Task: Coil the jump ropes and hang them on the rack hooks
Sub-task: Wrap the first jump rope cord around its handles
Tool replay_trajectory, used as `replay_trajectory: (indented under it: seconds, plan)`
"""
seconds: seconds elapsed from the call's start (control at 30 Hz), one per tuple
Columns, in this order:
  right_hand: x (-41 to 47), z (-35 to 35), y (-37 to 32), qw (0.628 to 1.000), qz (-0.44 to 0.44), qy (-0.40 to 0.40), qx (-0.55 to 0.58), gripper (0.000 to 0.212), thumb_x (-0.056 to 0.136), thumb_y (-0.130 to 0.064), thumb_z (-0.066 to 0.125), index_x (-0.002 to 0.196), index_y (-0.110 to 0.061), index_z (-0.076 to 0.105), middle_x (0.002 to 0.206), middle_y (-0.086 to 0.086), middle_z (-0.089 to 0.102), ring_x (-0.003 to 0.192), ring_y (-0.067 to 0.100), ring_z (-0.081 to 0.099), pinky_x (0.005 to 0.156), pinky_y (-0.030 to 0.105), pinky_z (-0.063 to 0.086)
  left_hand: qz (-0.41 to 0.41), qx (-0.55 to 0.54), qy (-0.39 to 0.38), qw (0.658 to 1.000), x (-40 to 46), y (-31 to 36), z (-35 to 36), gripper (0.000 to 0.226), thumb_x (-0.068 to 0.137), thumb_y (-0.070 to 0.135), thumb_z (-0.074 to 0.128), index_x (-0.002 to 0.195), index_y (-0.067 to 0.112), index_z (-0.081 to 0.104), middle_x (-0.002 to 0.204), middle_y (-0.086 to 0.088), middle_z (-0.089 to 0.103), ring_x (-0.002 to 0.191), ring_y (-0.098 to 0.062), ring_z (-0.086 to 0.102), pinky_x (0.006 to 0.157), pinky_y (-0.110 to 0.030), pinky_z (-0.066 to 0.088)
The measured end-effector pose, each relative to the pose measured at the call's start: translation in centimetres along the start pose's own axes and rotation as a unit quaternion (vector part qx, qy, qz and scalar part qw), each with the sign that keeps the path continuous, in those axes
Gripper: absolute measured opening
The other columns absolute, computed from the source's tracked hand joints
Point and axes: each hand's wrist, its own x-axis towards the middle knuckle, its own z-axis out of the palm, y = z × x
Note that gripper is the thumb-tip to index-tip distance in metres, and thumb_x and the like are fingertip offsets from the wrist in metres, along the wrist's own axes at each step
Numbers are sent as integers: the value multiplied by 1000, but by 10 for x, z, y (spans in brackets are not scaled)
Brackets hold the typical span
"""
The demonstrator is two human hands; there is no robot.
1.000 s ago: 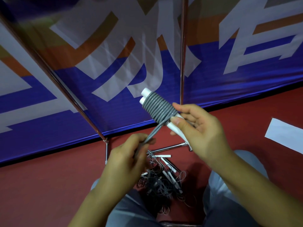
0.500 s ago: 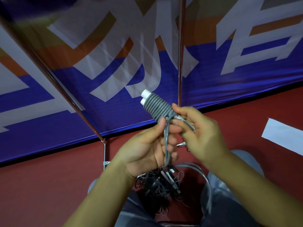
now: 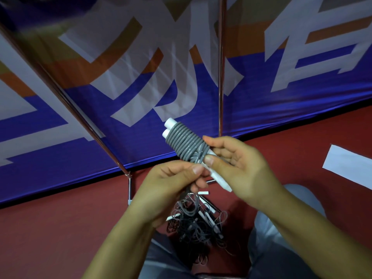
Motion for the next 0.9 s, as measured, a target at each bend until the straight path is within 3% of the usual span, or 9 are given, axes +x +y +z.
replay_trajectory:
  seconds: [0.17,0.3,0.4,0.5,0.77,0.9]
  plan:
    - [-2,4,-4,997,37,-11,69,31,87,3,57,105,-22,61,85,-2,74,82,7,69,75,19,54,19,44,10,999,-6,1,-10,12,69,21,67,65,14,76,58,-2,64,51,-5,51,52,-15,40]
    - [-5,9,-5,992,43,2,120,31,72,-15,62,103,-20,63,83,1,74,76,11,70,70,21,55,-3,39,-23,999,-9,2,-21,9,65,23,77,65,15,74,60,0,64,52,-4,51,51,-14,37]
    - [-3,9,-6,988,71,-2,140,39,70,-17,61,108,-13,63,83,9,74,70,21,69,67,29,56,-42,-19,-102,994,-8,2,-31,41,53,35,90,85,14,78,75,1,71,66,-4,63,67,-19,54]
    - [-2,8,-9,983,93,-10,158,45,71,-16,60,115,-5,60,85,17,73,70,30,68,66,31,57,-54,-25,-129,990,-7,4,-37,47,53,38,90,91,15,78,79,3,72,74,-3,66,74,-23,56]
    - [-3,3,-14,969,108,-55,215,34,74,-11,59,107,-5,63,85,11,73,57,17,66,57,23,55,13,23,-34,999,-8,6,-38,45,31,40,95,62,16,73,63,0,64,59,-9,59,60,-19,49]
    - [0,0,-9,959,115,-101,238,29,82,-6,60,110,-2,63,87,14,72,58,18,67,57,22,53,-14,8,-68,998,-3,-3,-33,44,29,35,97,57,14,70,61,-1,63,54,-8,58,53,-18,50]
